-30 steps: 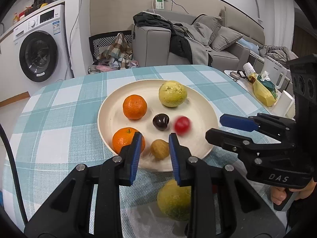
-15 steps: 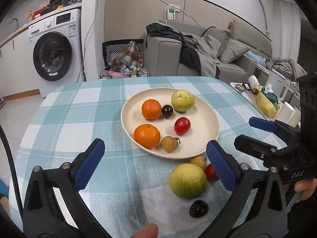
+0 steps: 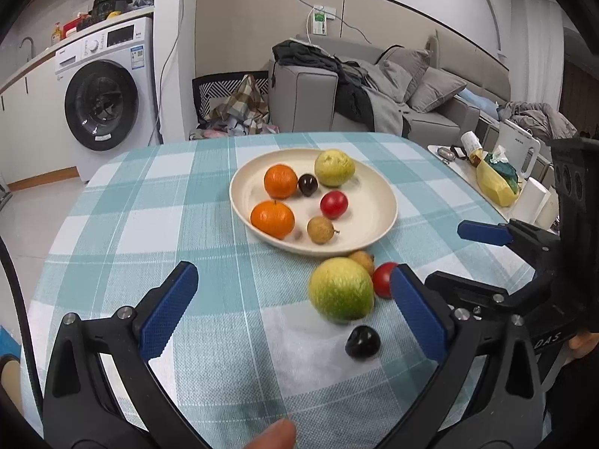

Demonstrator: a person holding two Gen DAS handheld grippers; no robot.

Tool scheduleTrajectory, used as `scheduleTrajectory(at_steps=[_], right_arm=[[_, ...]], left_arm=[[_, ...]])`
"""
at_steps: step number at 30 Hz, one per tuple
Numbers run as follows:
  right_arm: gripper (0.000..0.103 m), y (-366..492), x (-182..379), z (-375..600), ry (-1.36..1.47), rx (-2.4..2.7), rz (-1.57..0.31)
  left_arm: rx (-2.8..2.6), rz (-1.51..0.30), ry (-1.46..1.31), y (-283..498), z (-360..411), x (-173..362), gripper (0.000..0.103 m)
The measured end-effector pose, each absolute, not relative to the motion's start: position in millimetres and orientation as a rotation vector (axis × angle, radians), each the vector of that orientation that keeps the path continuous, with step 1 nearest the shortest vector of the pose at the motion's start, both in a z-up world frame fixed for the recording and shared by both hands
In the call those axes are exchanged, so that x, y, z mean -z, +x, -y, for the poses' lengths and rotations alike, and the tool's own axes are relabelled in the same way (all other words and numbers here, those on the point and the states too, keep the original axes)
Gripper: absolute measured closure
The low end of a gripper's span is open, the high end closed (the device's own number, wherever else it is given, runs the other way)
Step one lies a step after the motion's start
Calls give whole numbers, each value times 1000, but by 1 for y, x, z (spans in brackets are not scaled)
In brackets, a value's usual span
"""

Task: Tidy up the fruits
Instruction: 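Withdraw both open grippers from the plate toward the remaining fruits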

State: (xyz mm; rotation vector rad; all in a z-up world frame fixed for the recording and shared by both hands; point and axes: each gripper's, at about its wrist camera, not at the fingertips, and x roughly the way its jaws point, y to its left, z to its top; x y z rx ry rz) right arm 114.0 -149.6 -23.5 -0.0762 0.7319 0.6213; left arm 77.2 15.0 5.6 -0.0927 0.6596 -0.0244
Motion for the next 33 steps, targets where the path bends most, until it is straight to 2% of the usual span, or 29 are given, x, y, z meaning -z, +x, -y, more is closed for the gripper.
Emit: scheduleTrajectory(at_steps=[20,25,29,33], right_arm=[[1,129,52,133,-174,-588,-883],[22,131,60,121,-216,-615,-919],[24,129,62,114,-249,-630,-919],[34,131,63,110,-264,-617,-912]], left_arm=[[64,-749,-108,82,-18,20,1],[73,-763,-118,85,-23,23,4],[97,-770,-126,85,-24,24,4],[118,-771,-133,84,-23,24,4]])
